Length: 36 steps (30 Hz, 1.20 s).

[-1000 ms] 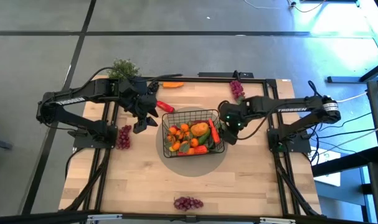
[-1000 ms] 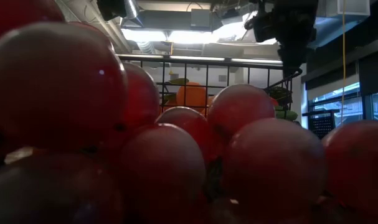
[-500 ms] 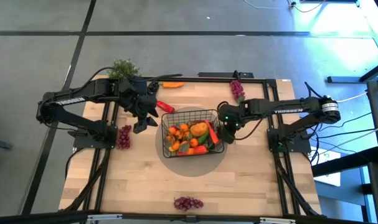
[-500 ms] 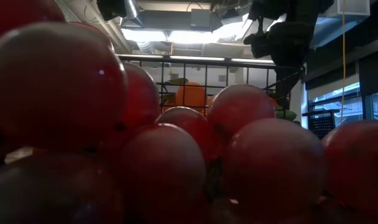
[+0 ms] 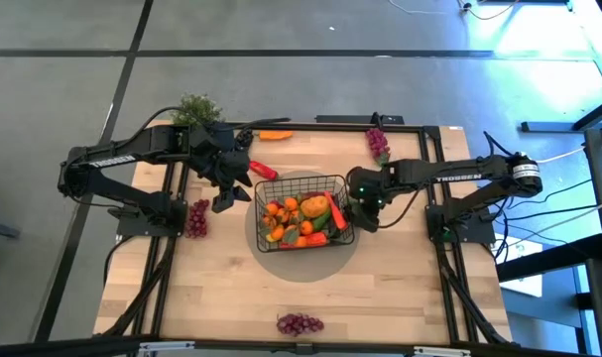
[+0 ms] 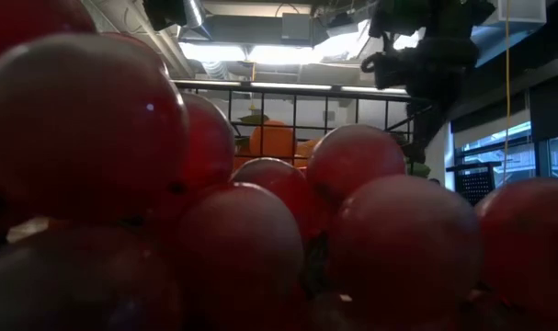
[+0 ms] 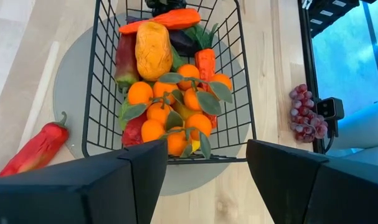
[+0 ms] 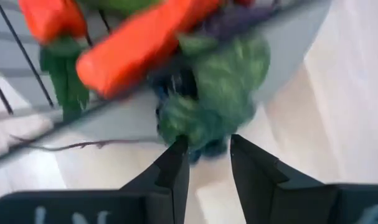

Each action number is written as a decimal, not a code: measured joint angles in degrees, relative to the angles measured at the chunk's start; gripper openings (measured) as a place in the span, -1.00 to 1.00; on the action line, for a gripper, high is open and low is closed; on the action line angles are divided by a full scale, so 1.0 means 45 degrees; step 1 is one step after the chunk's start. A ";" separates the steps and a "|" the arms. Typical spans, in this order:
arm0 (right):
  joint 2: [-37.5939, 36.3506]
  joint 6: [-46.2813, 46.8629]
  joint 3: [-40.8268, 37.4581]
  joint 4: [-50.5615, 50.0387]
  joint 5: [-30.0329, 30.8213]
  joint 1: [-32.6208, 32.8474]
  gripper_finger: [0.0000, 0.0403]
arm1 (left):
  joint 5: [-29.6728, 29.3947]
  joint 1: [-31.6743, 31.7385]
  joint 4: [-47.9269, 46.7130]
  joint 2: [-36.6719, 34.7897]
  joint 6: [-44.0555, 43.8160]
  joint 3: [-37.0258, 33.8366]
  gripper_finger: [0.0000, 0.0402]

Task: Build produce basket
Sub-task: Put the right dark blue grape into the basket

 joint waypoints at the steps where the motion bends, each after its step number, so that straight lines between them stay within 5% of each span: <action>1: -0.0065 0.0262 0.0000 -0.0403 -0.0162 0.0000 -0.48 | 0.0000 -0.0002 0.0000 0.0000 0.0000 0.0000 0.03; 9: -0.0278 0.0815 0.0000 -0.2031 -0.1030 0.0058 -0.48 | 0.0000 0.0000 -0.0007 -0.0005 0.0007 0.0000 0.03; 24: -0.0260 -0.0657 -0.2878 0.3024 -0.1258 0.0053 -0.54 | 0.0003 -0.0002 -0.0005 -0.0005 -0.0015 0.0000 0.03; 36: -0.0260 0.0252 -0.3099 0.4177 -0.1246 0.0053 -0.53 | 0.0001 -0.0002 -0.0001 -0.0005 -0.0034 0.0000 0.03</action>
